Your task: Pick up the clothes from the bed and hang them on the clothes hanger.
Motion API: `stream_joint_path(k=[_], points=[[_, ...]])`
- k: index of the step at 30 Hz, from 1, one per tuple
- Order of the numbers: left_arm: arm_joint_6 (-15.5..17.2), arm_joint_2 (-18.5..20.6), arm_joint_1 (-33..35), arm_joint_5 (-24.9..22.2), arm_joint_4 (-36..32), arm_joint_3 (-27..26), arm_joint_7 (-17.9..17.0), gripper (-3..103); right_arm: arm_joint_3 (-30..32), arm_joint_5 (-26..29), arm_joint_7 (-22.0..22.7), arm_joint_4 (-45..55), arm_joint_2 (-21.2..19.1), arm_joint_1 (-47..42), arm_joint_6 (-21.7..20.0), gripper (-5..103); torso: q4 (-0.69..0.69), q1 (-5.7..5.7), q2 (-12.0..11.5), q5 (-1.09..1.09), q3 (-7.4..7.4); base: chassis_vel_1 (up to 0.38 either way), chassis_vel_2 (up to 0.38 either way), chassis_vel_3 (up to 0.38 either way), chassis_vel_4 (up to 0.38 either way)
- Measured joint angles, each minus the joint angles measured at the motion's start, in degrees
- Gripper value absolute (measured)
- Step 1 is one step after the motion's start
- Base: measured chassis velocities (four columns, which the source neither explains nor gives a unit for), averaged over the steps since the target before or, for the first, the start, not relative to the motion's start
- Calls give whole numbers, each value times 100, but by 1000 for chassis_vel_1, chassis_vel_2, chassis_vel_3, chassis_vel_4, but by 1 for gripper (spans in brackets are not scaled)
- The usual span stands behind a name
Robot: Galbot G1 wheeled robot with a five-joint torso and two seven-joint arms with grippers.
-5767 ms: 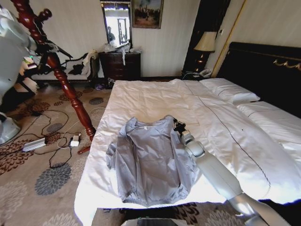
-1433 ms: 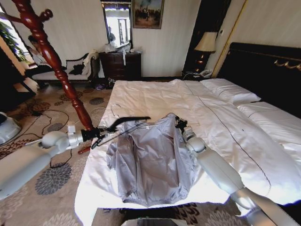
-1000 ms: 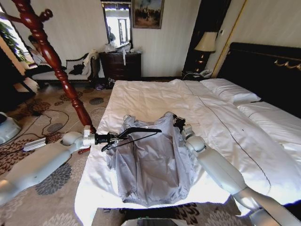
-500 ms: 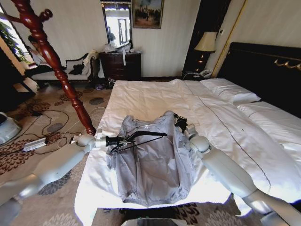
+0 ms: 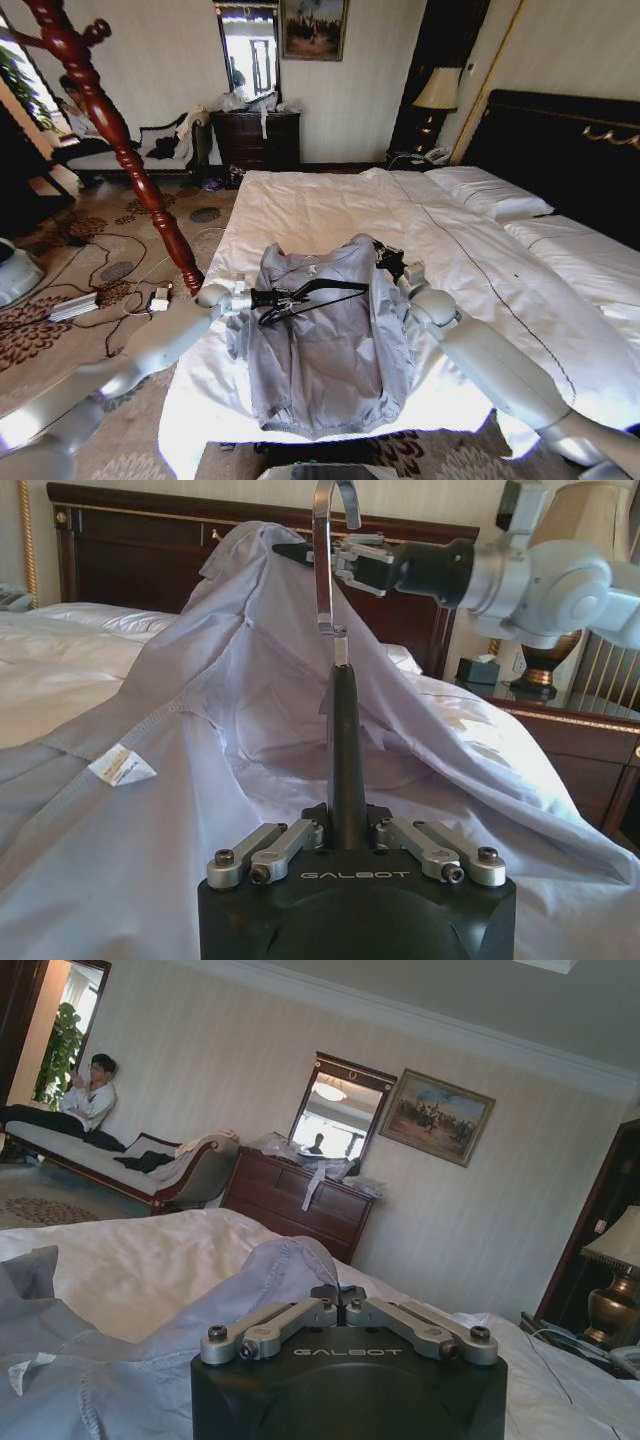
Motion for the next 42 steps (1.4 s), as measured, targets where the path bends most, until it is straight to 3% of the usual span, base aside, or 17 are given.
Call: stream_joint_path(k=[16,25,42], points=[[-158,-919,-637,-49,1314,277,220,16,-141,120,21,224,-74,6,-95,0,2,1,0,0,0,0,0,0,0],[-195,-1425,-709,-93,1685,185,203,16,-174,295,78,335,-190,-55,-212,0,-1,1,0,0,0,0,0,0,0],[-19,-1536,-919,-340,1512,251,18,16,-135,430,91,593,-231,-152,-355,0,2,0,0,0,0,0,0,0,0]])
